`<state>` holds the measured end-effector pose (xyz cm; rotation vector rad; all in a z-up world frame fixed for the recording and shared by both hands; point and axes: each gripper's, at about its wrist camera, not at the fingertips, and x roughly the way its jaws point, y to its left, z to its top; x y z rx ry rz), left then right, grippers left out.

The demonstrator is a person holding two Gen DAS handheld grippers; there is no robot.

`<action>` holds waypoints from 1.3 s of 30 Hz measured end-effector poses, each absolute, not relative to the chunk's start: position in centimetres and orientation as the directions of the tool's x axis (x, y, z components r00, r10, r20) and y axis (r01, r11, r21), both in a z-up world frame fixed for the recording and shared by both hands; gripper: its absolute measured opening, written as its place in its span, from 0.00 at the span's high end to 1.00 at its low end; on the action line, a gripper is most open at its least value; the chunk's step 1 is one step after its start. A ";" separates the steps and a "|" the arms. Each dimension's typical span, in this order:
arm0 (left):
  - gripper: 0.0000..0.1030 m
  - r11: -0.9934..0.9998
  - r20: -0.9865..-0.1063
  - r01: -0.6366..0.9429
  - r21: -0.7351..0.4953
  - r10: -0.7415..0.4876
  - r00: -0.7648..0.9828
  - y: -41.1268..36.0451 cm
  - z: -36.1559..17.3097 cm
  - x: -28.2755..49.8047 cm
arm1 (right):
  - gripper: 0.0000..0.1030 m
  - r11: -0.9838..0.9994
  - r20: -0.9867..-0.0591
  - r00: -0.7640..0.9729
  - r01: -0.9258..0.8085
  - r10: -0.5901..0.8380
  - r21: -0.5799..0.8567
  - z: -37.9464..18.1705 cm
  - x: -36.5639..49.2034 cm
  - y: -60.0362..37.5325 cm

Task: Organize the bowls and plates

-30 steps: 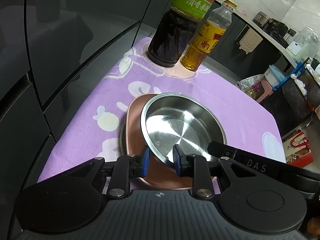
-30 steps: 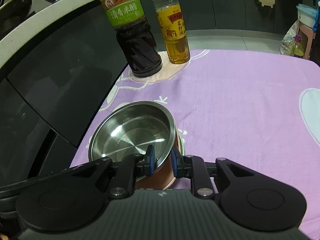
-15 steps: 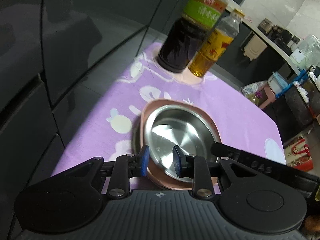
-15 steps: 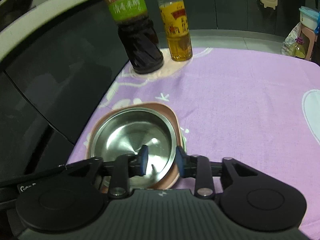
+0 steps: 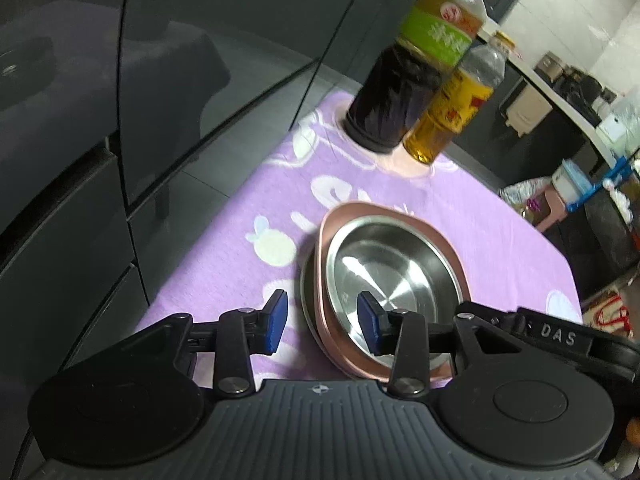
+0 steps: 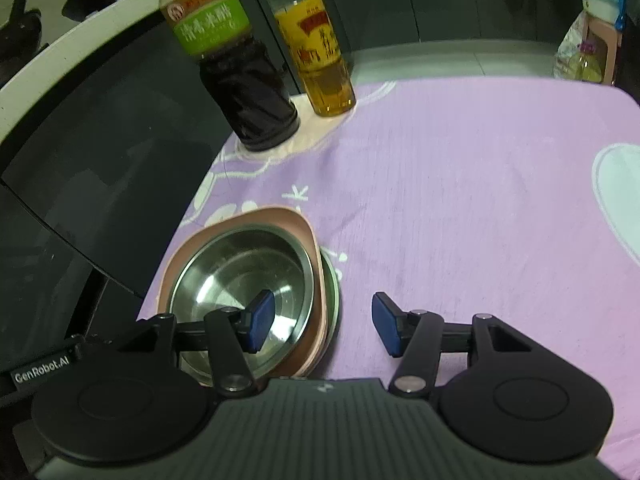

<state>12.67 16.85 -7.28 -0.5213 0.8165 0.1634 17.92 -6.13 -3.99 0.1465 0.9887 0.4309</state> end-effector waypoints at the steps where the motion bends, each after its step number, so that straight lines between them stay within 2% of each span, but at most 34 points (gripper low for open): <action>1: 0.65 0.868 -0.734 -0.329 -0.373 -0.060 0.676 16.7 -7.4 12.8 | 0.54 0.905 -0.780 0.466 -0.285 0.418 0.315 -4.1 18.0 -6.1; 8: 0.59 0.867 -0.753 -0.341 -0.363 -0.058 0.656 16.6 -8.6 13.5 | 0.54 0.901 -0.799 0.427 -0.283 0.424 0.328 -5.0 18.5 -5.8; 20: 0.57 0.862 -0.757 -0.329 -0.385 -0.091 0.647 16.7 -9.7 14.3 | 0.54 0.895 -0.816 0.390 -0.311 0.427 0.320 -5.8 19.2 -5.0; 21: 0.58 0.863 -0.752 -0.315 -0.394 -0.106 0.651 16.6 -9.8 14.4 | 0.55 0.894 -0.816 0.392 -0.323 0.426 0.311 -5.9 19.2 -4.8; 23: 0.62 0.858 -0.745 -0.295 -0.420 -0.141 0.652 16.5 -9.8 14.4 | 0.73 0.888 -0.818 0.390 -0.358 0.423 0.288 -5.9 19.0 -4.3; 24: 0.64 0.864 -0.748 -0.300 -0.405 -0.125 0.652 16.3 -9.7 14.3 | 0.76 0.889 -0.821 0.393 -0.368 0.415 0.273 -5.9 18.9 -4.0; 26: 0.65 0.879 -0.753 -0.290 -0.379 -0.111 0.649 16.0 -9.6 14.3 | 0.76 0.895 -0.820 0.412 -0.372 0.397 0.246 -5.8 18.6 -3.8; 39: 0.64 0.868 -0.725 -0.294 -0.399 -0.102 0.681 15.9 -7.4 13.1 | 0.76 0.893 -0.794 0.440 -0.355 0.419 0.275 -3.7 17.3 -4.4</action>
